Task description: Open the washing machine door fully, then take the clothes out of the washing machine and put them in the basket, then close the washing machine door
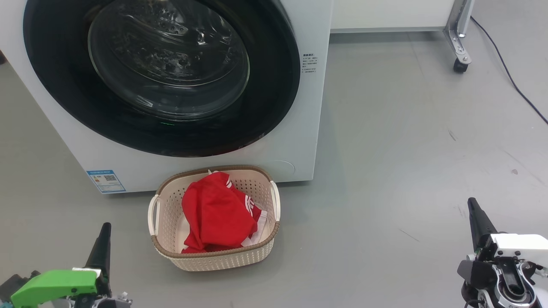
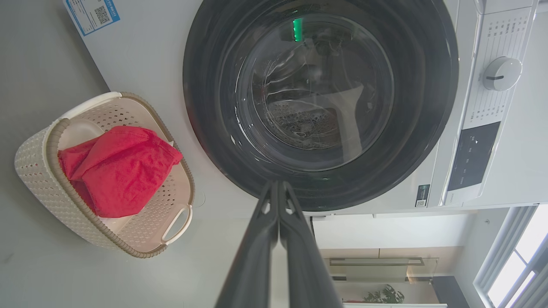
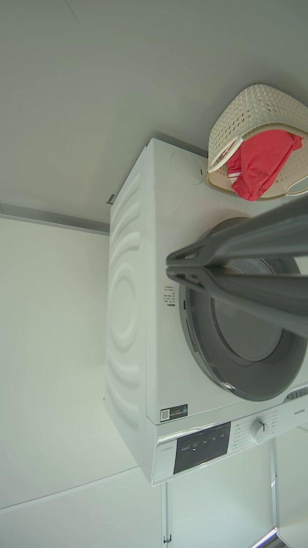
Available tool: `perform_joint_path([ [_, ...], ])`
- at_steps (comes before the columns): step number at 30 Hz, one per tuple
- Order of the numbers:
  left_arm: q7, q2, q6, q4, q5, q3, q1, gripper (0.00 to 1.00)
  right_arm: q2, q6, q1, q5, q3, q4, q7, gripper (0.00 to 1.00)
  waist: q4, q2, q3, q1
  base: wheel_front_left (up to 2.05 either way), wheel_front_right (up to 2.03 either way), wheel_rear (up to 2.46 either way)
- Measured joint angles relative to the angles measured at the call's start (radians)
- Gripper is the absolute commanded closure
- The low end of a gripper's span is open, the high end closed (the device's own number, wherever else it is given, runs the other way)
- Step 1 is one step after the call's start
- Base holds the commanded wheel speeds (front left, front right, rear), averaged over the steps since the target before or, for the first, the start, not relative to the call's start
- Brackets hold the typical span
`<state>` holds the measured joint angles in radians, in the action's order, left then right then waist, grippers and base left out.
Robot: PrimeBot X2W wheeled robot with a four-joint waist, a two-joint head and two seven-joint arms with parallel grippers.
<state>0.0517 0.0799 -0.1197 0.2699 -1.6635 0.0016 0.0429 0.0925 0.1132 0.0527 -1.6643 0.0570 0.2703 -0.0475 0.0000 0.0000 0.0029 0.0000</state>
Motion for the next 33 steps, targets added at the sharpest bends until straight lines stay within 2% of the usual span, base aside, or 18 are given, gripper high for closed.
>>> perform_joint_path([
  [33, 0.000, 0.000, 0.000, 0.007, 0.000, 0.003, 0.012, 1.00, -0.001, 0.000, 0.001, 0.000, 0.002, 0.006, 0.000, 1.00, 0.000, 0.0000, 0.000, 0.0000, 0.00, 0.00, 0.00],
])
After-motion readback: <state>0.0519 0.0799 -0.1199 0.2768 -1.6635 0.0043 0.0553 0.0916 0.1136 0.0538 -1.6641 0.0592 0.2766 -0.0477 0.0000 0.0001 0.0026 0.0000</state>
